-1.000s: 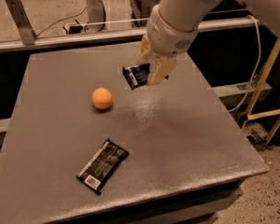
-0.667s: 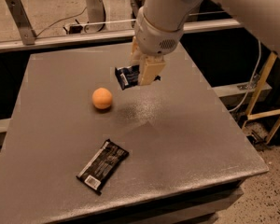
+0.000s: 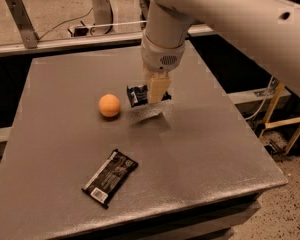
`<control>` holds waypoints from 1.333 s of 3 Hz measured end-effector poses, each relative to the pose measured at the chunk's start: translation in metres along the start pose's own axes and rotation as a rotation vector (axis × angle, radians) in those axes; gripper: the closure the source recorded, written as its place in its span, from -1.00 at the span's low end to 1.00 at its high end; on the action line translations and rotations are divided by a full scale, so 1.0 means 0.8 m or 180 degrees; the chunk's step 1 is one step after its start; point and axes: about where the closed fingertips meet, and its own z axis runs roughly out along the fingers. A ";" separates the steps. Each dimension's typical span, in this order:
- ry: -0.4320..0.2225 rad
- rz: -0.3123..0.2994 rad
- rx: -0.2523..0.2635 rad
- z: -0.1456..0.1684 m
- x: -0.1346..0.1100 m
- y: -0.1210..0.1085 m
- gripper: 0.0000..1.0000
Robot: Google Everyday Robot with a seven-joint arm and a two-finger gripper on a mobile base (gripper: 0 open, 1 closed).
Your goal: Move rxbar blueberry near orange
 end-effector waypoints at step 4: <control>0.0085 0.0114 -0.0191 0.047 -0.012 0.010 -0.74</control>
Offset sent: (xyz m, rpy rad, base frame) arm -0.0155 0.0253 -0.0526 -0.0684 0.0843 -0.0394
